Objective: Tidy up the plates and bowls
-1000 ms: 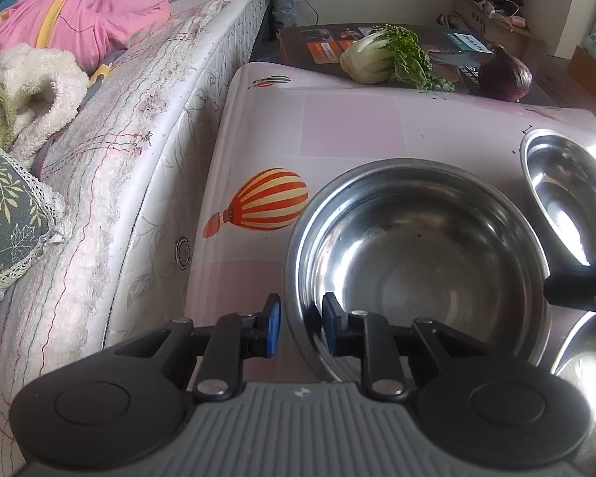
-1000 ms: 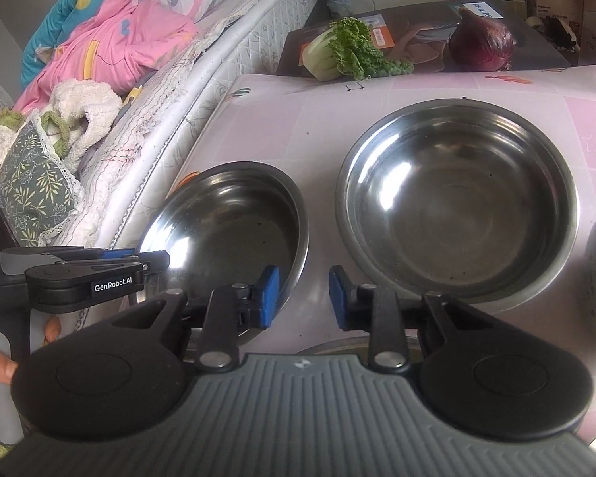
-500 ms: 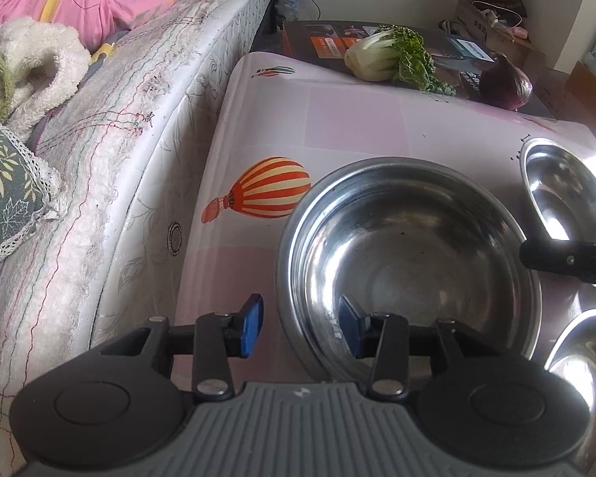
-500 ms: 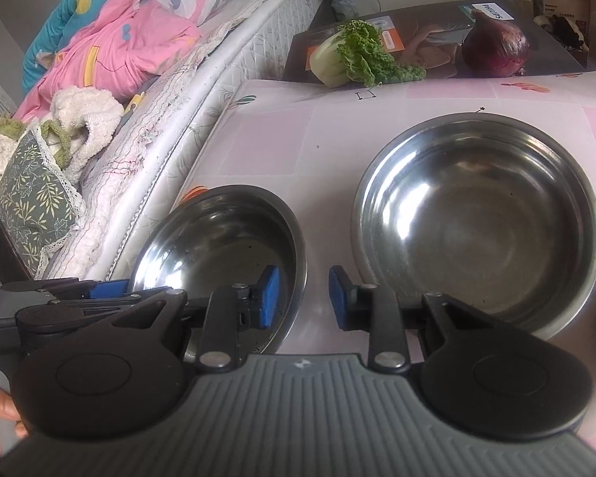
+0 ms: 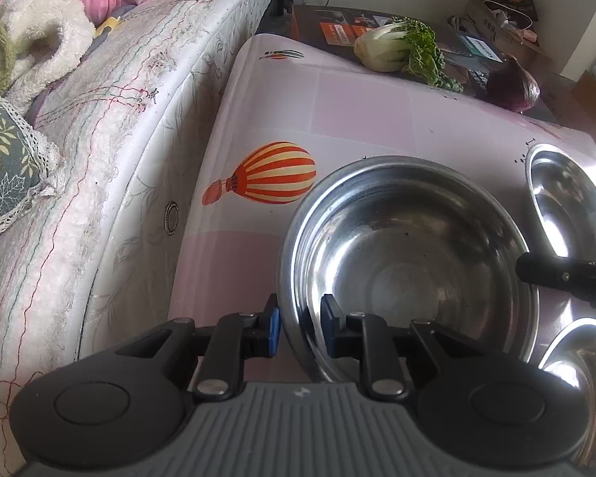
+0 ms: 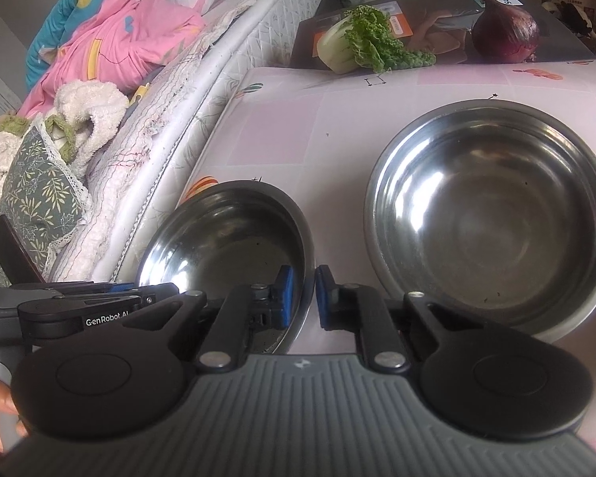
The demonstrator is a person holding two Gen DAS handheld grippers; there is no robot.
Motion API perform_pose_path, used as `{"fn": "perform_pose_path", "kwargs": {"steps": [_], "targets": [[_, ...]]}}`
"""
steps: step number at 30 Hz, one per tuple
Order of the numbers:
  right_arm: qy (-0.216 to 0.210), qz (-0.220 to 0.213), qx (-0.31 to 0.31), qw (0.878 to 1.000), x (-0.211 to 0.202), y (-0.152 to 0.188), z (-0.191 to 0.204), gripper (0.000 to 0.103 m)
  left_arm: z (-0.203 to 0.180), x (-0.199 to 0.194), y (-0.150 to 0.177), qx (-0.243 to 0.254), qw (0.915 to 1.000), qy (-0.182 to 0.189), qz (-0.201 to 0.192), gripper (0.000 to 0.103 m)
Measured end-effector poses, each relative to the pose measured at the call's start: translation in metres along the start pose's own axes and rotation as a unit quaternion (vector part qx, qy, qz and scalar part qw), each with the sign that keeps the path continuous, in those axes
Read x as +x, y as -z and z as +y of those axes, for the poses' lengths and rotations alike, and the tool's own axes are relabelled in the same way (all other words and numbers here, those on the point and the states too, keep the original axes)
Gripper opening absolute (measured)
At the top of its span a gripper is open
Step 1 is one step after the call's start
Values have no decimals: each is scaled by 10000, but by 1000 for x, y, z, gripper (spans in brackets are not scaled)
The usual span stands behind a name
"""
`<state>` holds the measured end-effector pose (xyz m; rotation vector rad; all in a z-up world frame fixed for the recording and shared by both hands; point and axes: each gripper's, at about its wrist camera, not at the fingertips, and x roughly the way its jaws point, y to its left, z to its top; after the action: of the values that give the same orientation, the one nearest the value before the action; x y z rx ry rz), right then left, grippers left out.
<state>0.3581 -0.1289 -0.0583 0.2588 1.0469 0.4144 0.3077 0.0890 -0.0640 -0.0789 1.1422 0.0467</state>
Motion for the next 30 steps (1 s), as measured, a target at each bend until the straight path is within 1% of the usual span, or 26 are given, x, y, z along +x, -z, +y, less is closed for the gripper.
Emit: {"fn": "perform_pose_path", "kwargs": {"steps": [3,10,17,30], "targets": [[52,-25,-76,10000,1,0,3,11,-1,2,0,10,10000,-59,27,22],[28,-70,-123,9999,-4,-1,5,11,0,-1,1,-13,9999,-90,45,23],[34,-124,-180,9998,-8,-1,6,12,-3,-7,0,28,9998,-163,-68,23],[47,-162,-217,9996,-16,-1,6,12,-7,-14,2,44,9998,-146,-138,23]]}}
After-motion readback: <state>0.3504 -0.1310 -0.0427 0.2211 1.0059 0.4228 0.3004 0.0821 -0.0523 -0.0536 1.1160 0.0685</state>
